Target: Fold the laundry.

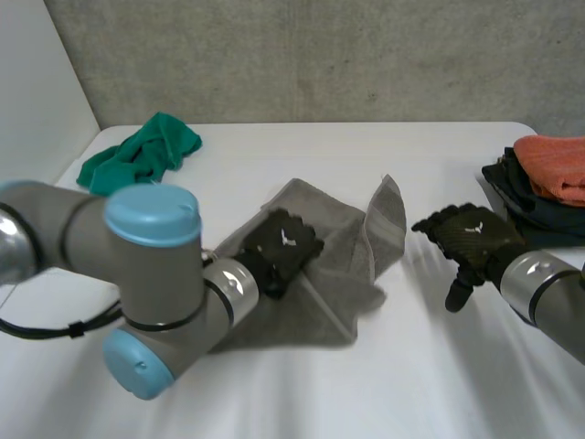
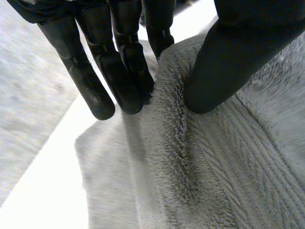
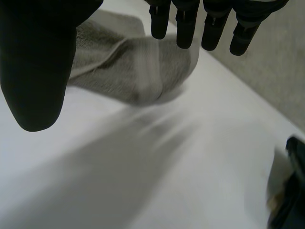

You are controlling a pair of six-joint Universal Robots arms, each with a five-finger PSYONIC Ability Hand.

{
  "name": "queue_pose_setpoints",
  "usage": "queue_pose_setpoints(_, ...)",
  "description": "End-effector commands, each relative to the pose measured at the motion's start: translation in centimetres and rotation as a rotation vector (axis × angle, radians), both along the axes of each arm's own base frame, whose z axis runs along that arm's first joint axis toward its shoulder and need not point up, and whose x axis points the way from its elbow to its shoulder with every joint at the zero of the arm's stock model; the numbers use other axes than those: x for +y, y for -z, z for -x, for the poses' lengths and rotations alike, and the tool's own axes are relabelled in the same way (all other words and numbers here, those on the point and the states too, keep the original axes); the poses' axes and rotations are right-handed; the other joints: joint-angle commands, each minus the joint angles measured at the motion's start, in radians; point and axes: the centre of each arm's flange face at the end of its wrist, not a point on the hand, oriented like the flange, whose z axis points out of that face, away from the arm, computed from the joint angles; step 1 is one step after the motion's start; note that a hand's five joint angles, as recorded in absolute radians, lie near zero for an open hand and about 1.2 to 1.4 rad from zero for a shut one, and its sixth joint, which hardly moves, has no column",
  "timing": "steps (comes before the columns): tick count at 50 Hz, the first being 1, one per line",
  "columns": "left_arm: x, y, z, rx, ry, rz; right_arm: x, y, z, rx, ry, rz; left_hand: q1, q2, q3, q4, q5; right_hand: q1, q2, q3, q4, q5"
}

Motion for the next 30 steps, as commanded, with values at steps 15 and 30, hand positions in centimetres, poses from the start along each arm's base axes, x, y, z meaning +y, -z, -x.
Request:
queue_pose_setpoints(15, 5.6, -13.1, -4.9, 0.154, -0.027, 0.203, -6.9, 1.3, -8.1, 0.092, -0.319, 0.234, 0.295, 0.209, 0.210, 0.201, 0.262, -0.048, -0.038, -0.028, -0.028, -0.040)
queue_pose_setpoints(30, 4.3, -11.4, -5.6, 0.116, -0.071, 0.168, -5.4, 1.0, -9.4, -0.033, -0.234, -0.083, 0.295, 0.209, 0.210, 0.201, 0.262, 0.215, 0.225, 0.235, 0.235, 0.223)
